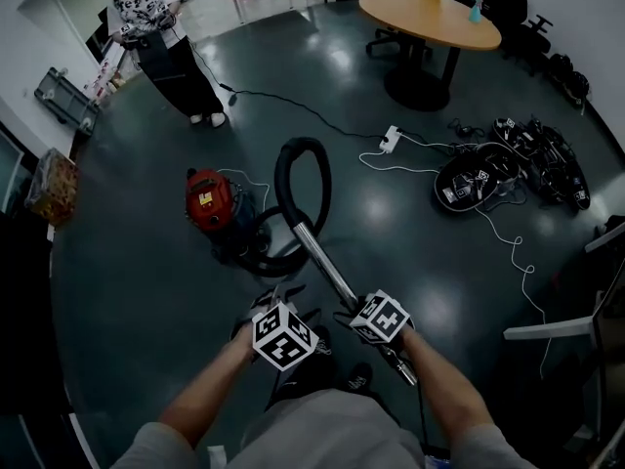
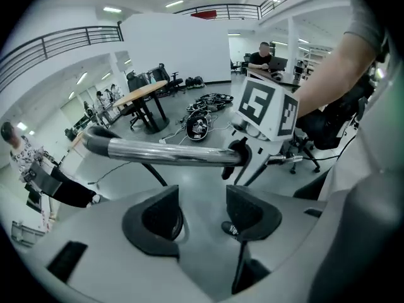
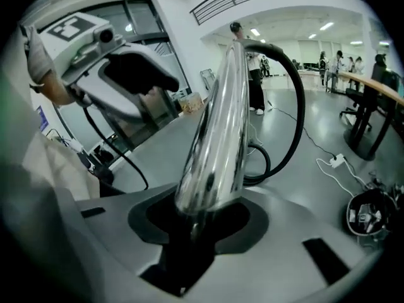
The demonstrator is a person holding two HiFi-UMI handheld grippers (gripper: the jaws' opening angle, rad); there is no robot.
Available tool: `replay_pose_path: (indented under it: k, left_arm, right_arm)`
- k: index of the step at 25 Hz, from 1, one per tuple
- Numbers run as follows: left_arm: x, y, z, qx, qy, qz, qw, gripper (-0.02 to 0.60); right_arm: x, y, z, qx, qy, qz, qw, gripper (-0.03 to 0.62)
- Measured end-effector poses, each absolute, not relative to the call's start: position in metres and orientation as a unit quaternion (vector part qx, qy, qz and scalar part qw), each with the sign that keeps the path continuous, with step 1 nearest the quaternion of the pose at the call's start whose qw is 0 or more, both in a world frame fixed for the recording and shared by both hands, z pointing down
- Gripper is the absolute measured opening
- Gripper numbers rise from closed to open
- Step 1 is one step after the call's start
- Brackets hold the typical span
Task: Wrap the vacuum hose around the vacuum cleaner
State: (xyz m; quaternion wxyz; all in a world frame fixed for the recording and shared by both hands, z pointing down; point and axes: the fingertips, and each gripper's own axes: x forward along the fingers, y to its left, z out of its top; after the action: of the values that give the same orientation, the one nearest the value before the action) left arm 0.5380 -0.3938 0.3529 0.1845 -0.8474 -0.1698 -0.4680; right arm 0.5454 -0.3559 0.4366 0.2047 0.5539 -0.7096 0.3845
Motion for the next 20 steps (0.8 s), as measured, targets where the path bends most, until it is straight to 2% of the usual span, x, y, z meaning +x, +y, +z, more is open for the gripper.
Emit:
replay_pose_path:
  k: [3, 11, 20]
  left_arm:
    - [0.56, -0.425, 0.343, -0.852, -0.172, -0.447, 0.211, 0.242]
    - [0.599, -0.472, 0.327, -0.821, -0.256, -0.375, 0.346, 0.242]
    - [0.628, -0.443, 0.345, -0.717, -0.426, -0.402, 0.377, 0.242]
  right_arm:
    - [0.552, -0.367, 0.438, 0.543, -0.708, 0.382, 0.241, 0.138]
    - [0.57, -0.385, 0.433, 0.504, -0.692, 0.403, 0.325, 0.138]
    - [0.602, -0.382, 0.419, 0.446, -0.679, 0.42, 0.405, 0.138]
